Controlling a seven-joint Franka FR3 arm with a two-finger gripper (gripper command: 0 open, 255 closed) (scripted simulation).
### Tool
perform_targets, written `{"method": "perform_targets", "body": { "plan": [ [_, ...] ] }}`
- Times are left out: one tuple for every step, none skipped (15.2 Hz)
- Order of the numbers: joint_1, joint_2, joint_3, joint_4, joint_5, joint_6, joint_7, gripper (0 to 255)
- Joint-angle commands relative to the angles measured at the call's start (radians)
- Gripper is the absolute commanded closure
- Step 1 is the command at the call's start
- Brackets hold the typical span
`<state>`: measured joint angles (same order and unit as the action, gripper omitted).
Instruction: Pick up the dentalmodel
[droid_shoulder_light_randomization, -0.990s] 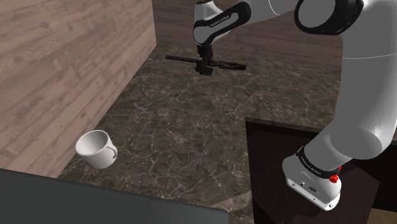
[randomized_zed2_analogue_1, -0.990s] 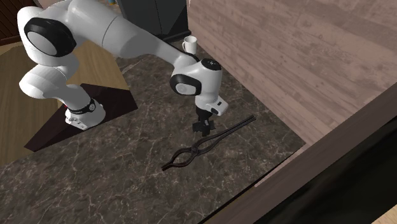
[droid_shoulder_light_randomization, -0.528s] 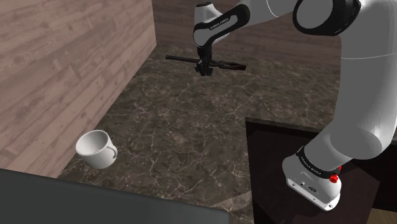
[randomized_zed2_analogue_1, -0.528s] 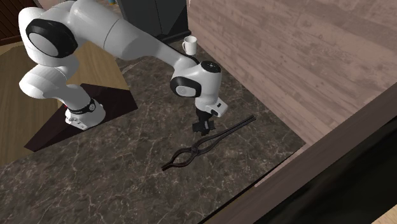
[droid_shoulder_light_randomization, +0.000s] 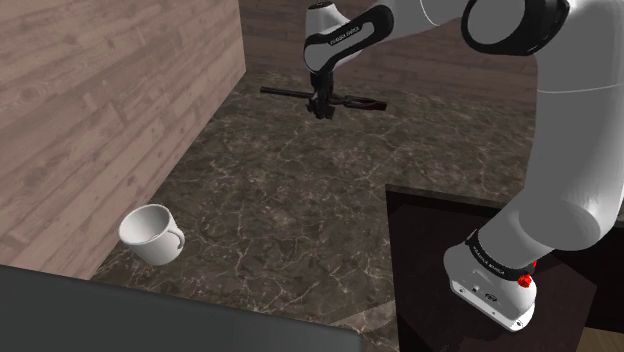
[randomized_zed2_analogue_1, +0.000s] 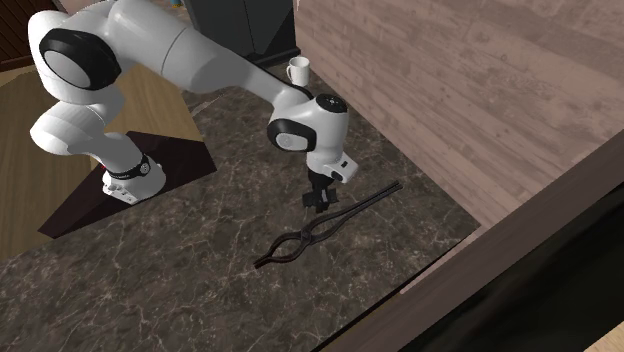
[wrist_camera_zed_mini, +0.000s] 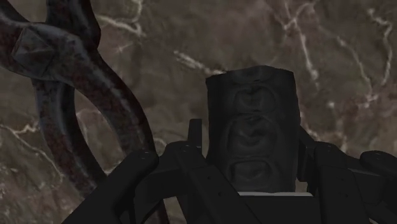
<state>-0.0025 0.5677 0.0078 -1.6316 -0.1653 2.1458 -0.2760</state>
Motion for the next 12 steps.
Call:
{"method": "perform_targets", "body": {
  "plan": [
    [-0.001, -0.014, 0.001, 0.001, 0.002, -0.016, -0.004, 255],
    [-0.001, -0.02, 0.001, 0.004, 0.002, -0.026, -0.005, 255],
    [-0.001, -0.027, 0.001, 0.008, 0.003, -0.037, -0.007, 255],
    [-0.001, -0.033, 0.002, 0.012, 0.004, -0.047, -0.008, 255],
    [-0.001, -0.04, 0.002, 0.016, 0.005, -0.057, -0.01, 255],
    [-0.001, -0.046, 0.002, 0.02, 0.006, -0.067, -0.011, 255],
    [-0.001, -0.052, 0.003, 0.024, 0.007, -0.078, -0.013, 255],
    [-0.001, -0.058, 0.003, 0.029, 0.007, -0.088, -0.014, 255],
    [-0.001, -0.064, 0.003, 0.034, 0.008, -0.099, -0.016, 255],
    [-0.001, -0.069, 0.003, 0.039, 0.009, -0.11, -0.018, 255],
    [-0.001, -0.074, 0.004, 0.045, 0.01, -0.12, -0.019, 255],
    [-0.001, -0.08, 0.004, 0.051, 0.011, -0.131, -0.021, 255]
  ]
}}
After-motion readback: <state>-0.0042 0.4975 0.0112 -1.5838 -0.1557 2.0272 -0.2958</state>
